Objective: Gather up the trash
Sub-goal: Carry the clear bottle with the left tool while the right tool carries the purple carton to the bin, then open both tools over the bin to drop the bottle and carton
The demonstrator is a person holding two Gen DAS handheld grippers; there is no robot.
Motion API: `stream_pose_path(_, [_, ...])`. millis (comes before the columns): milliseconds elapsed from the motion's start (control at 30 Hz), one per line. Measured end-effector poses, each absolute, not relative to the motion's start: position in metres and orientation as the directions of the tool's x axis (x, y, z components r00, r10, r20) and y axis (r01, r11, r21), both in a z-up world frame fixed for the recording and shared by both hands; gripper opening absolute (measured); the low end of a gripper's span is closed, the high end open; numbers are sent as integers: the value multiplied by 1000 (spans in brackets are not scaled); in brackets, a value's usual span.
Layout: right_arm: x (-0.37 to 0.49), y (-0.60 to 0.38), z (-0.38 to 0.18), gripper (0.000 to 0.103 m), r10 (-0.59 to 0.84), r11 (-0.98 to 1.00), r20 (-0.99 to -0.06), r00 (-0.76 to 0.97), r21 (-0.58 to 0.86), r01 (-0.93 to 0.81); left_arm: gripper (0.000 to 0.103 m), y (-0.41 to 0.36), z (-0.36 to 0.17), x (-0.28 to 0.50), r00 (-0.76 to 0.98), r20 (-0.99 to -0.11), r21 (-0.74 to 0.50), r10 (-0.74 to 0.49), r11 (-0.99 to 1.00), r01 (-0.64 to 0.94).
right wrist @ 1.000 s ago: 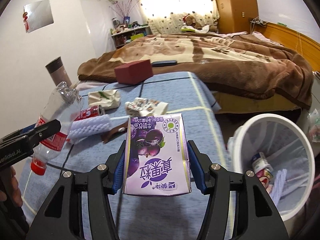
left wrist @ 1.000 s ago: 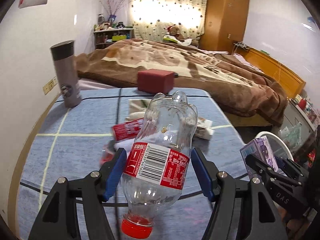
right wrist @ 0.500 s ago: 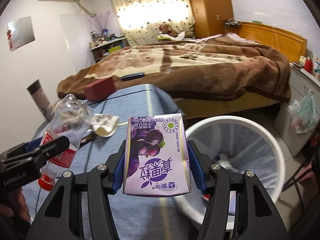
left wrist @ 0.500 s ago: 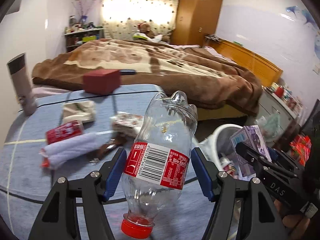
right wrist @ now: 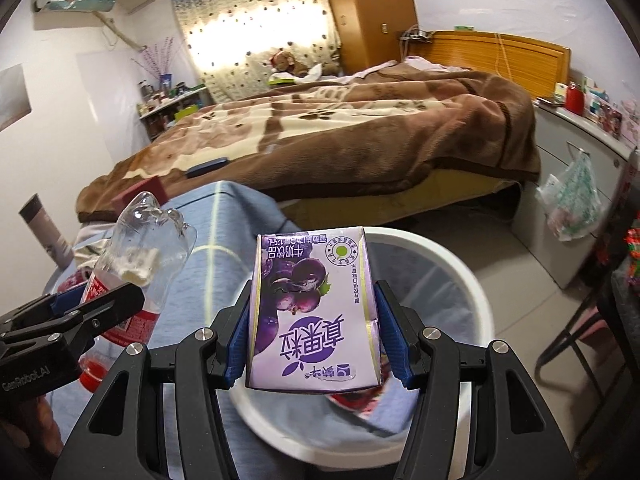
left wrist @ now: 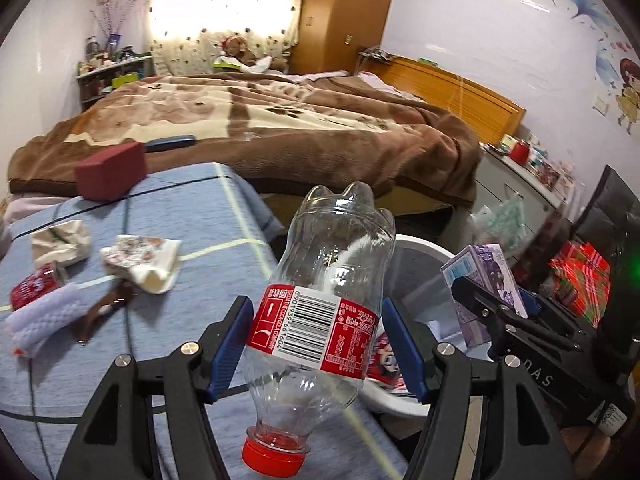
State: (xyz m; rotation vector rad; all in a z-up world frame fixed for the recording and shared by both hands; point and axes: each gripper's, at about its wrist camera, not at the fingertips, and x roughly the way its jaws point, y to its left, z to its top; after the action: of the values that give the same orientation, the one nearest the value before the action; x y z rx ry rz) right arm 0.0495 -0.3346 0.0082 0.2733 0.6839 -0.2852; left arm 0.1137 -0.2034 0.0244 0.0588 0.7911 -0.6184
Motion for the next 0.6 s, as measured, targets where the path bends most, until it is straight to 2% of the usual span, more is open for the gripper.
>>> stream_pose_path(400, [50, -371, -15, 58, -197, 912, -714, 672, 118, 393, 69, -261, 6, 116, 442, -718, -222, -538, 778, 587])
stream_pose_path(600, [58, -383, -30, 58, -201, 915, -749, 631, 86, 394, 69, -287, -10, 123, 405, -752, -218, -520, 776, 592])
